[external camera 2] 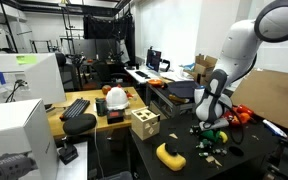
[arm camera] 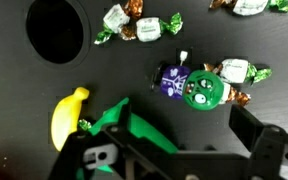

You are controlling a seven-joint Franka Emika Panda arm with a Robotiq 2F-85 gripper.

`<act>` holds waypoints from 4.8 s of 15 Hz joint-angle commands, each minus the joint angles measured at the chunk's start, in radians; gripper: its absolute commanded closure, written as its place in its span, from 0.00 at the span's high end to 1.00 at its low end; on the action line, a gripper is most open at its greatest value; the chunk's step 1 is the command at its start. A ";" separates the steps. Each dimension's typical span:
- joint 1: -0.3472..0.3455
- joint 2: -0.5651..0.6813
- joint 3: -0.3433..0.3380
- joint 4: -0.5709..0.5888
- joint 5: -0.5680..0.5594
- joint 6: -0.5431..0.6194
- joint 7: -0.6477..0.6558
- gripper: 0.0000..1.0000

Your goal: Put one of the candies in the orange bowl

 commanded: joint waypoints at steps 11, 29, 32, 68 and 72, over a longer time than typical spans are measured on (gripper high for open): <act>0.023 -0.014 -0.027 -0.002 -0.002 -0.117 0.167 1.00; -0.105 -0.043 0.060 0.044 0.150 -0.288 0.463 1.00; -0.120 -0.035 0.066 0.043 0.174 -0.281 0.587 1.00; -0.326 -0.238 0.189 -0.089 0.250 -0.054 0.843 0.14; -0.352 -0.268 0.155 -0.101 0.273 0.009 0.873 0.14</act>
